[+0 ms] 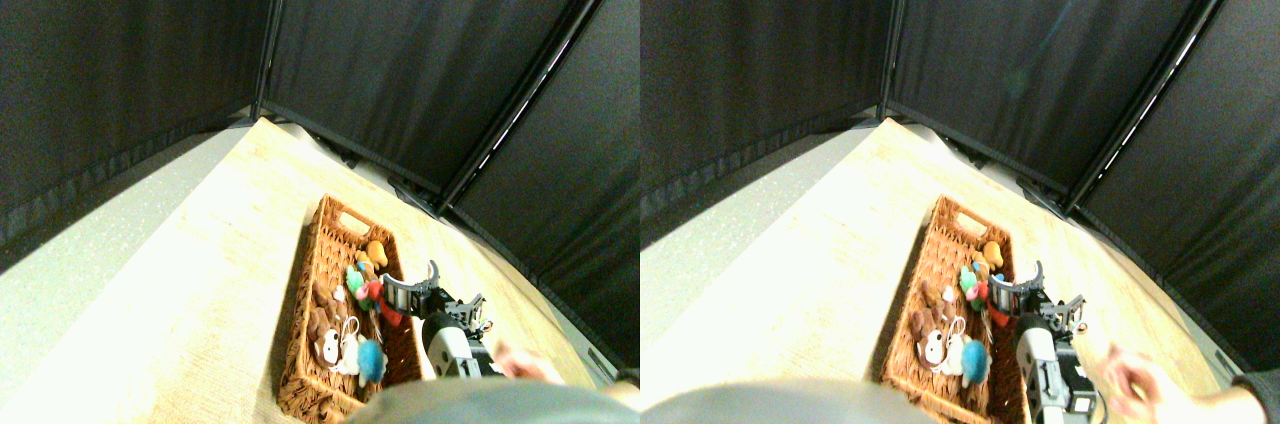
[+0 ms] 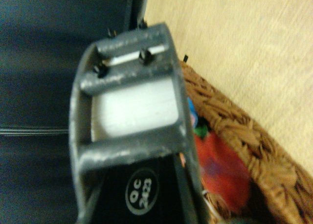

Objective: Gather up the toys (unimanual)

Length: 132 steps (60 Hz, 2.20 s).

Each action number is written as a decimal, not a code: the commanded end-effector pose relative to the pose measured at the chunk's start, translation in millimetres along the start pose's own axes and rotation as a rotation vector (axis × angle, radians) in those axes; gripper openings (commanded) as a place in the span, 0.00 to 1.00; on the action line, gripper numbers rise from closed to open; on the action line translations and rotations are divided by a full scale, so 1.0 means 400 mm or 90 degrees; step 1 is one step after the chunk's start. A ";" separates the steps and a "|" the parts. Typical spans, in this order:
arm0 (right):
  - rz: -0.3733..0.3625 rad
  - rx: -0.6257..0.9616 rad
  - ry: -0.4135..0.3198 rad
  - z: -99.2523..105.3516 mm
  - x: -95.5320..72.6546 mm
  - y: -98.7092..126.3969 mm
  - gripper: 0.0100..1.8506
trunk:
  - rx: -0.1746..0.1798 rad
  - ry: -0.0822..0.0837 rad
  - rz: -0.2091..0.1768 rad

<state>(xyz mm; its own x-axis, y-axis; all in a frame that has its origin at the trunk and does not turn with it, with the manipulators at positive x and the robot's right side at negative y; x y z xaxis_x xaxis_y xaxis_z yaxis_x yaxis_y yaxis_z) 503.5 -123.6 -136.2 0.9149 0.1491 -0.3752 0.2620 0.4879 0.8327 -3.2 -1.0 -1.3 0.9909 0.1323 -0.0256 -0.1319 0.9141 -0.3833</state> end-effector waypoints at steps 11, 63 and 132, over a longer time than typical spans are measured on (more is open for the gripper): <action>0.049 0.006 -0.086 0.099 0.005 -0.004 0.53 | 0.017 0.017 -0.019; 0.023 0.121 -0.218 0.249 -0.101 -0.261 0.45 | 0.110 0.052 -0.078; -0.016 0.189 -0.270 0.204 0.011 -0.328 0.39 | 0.108 0.053 -0.076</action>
<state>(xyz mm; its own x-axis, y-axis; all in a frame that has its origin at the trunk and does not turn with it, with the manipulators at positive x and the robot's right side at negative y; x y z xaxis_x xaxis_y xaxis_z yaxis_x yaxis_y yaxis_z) 496.9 -254.2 -218.5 0.9259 -0.2454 -0.2872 0.3373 0.1945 0.9211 -2.0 -4.8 -6.2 0.9981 -0.0072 -0.0618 -0.0061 0.9769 -0.2134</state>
